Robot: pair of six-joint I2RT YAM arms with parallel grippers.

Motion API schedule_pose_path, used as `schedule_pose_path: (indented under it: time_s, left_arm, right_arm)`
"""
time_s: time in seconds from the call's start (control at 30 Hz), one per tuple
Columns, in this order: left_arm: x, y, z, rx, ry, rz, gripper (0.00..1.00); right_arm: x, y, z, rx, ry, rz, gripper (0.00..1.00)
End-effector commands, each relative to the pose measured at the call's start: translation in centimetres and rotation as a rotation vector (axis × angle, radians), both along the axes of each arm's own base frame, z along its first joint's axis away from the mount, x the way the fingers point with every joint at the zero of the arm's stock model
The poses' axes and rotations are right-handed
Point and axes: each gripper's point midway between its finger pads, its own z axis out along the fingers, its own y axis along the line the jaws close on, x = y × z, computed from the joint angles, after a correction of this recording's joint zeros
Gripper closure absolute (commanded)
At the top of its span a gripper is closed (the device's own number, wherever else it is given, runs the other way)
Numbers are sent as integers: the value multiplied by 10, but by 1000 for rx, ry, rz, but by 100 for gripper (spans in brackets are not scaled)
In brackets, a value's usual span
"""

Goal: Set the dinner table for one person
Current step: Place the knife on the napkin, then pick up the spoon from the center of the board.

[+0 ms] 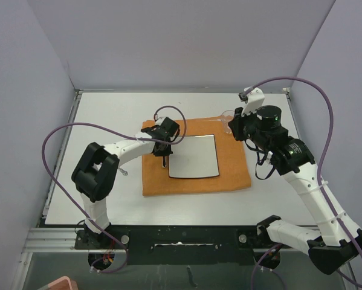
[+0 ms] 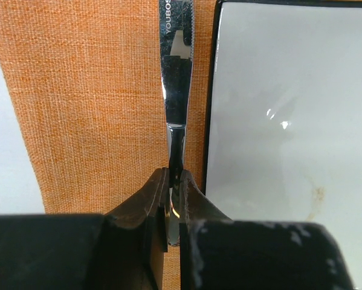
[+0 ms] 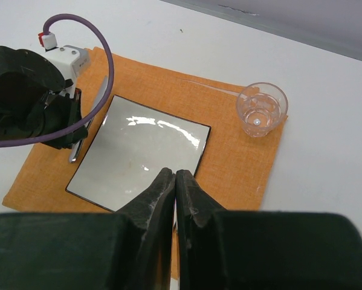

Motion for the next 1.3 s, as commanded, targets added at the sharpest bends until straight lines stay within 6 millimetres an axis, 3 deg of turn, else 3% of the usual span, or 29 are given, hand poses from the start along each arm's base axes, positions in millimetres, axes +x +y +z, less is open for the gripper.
schedule_pose_path:
  time_s: [0.0, 0.57, 0.63, 0.77, 0.9, 1.0, 1.07, 1.17, 1.27]
  left_arm:
    - [11, 1, 8, -13, -38, 49, 100]
    - [-9, 13, -19, -11, 21, 100, 100]
    - [-5, 10, -15, -18, 12, 94, 85]
    - [7, 1, 17, -48, -61, 52, 65]
    - [25, 2, 84, -59, -199, 49, 60]
    - [27, 24, 126, -13, -284, 115, 60]
    - [22, 48, 142, 25, -324, 199, 59]
    - [10, 87, 140, 56, -323, 324, 60]
    - [-11, 128, 119, 78, -250, 479, 60]
  right_arm:
    - [7, -2, 12, 10, -50, -14, 96]
    - [8, 1, 8, 19, -32, -13, 96]
    - [9, 3, 8, 19, -29, -10, 96]
    - [10, 4, 6, 21, -27, -7, 96]
    - [9, 5, 3, 32, -22, -5, 96]
    - [9, 7, 2, 41, -21, -1, 96]
    - [9, 7, 3, 45, -21, 1, 96]
    - [7, 7, 3, 46, -21, 3, 96]
    - [5, 6, 1, 45, -18, 4, 96]
